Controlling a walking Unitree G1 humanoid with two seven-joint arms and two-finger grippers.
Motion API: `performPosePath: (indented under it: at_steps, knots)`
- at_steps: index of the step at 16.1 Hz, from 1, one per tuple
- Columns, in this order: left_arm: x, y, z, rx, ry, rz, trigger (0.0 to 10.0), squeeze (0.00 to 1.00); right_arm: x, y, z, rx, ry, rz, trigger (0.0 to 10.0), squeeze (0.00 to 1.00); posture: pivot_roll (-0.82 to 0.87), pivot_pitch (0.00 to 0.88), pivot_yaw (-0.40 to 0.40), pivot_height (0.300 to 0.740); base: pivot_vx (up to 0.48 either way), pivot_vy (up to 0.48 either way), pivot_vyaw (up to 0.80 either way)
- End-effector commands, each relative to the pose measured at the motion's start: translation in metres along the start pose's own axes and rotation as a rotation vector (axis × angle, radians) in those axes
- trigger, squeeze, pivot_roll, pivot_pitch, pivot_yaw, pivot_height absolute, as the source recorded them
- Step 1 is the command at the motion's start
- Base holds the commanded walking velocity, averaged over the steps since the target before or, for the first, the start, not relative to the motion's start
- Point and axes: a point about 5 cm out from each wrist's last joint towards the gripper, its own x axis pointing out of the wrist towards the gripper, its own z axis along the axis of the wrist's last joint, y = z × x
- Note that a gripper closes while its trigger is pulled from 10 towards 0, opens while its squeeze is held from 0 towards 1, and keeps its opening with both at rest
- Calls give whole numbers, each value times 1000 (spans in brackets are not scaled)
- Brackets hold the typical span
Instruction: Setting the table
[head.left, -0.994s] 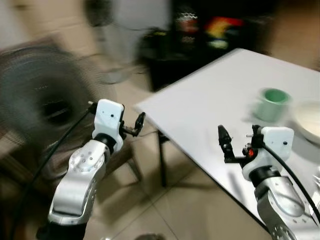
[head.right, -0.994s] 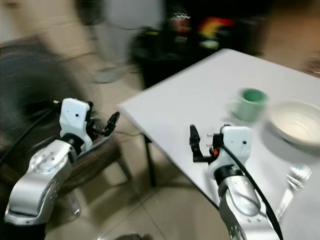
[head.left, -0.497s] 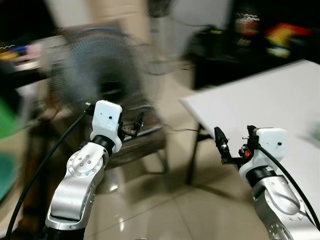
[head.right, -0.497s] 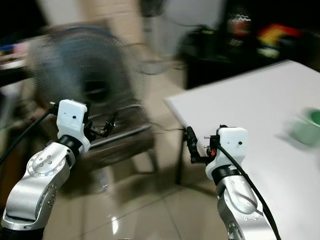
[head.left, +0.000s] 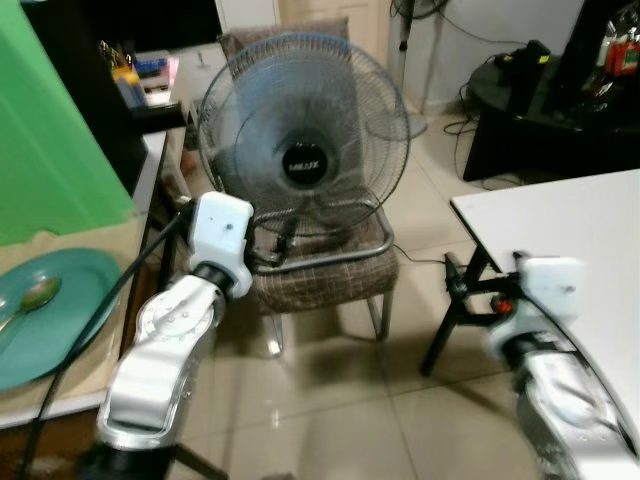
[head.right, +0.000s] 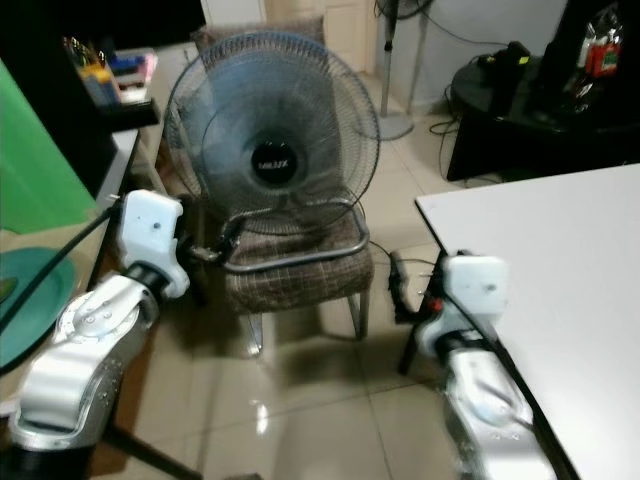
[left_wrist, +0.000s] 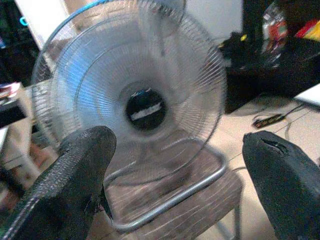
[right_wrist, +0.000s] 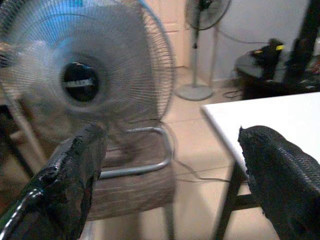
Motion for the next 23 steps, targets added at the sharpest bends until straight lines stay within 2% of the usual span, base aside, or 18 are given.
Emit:
performPosePath:
  at_steps: [1,14,19,23]
  knots:
    - [1,-2,5,3,-19,-11,10000,0,-2,-5,-1,-32,-4,-9,10000,1000,12,0,86,740,0,341,0]
    - [2,2,4,18,-9,-6,10000,0,-4,-5,-6,30,16,-6,10000,1000,15,0,85,740,0,342,0]
    - [5,8,6,28,-6,12,10000,0,-5,-4,-7,50,24,-13,10000,1000,12,0,90,740,0,0,0]
    - [7,20,6,50,20,51,10000,0,-4,0,-9,65,46,26,10000,1000,14,0,94,740,0,0,0]
